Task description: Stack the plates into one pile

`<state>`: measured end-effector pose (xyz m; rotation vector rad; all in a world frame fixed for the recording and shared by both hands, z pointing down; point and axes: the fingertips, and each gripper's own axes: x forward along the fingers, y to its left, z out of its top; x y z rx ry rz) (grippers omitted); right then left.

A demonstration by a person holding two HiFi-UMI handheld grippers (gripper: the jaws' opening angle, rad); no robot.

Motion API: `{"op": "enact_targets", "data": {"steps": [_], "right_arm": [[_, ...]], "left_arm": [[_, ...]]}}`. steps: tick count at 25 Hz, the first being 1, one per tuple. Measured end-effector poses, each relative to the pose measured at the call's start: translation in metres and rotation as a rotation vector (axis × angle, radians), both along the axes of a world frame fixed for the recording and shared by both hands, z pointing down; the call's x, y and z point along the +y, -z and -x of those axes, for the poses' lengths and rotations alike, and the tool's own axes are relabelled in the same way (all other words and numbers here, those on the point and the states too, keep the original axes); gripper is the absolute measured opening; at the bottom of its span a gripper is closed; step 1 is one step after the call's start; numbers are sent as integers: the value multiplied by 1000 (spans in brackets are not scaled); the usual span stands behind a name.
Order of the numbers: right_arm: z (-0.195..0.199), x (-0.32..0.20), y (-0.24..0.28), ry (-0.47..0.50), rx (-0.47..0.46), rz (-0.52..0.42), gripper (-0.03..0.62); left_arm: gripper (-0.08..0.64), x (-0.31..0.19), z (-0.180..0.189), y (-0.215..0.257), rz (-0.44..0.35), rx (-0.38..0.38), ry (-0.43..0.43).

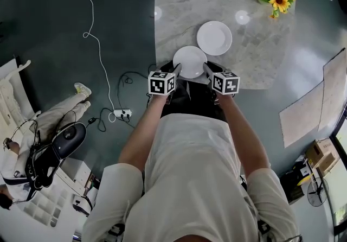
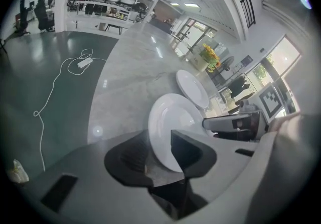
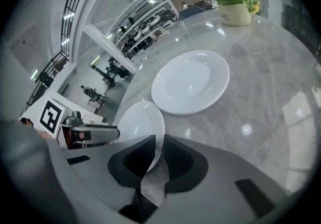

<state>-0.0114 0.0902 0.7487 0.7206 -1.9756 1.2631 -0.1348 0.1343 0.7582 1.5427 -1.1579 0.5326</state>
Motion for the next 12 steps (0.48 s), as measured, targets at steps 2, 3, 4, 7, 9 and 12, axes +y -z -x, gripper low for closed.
{"op": "enact_targets", "data": {"steps": [2,3,4,7,9,12], "right_arm": [[-1,-1,0,-11,1,4,69],[-1,-1,0,-8,6,5,69],[-2,0,1,-3,12,6,69],[-2,1,3,10,15,1,69],[-3,2,5,14,12,-5,69],[-3,3,10,16,7,-13,69]], "left_arm": [[126,1,1,-1,14,-13,-4],[124,1,1,-1,18,-20,-12],[124,1,0,1,19,-23,-17],[120,2,0,5,13,-21,-13],[118,4,-1,7,12,-23,-11],[118,5,-2,11,11,-30,-8]]}}
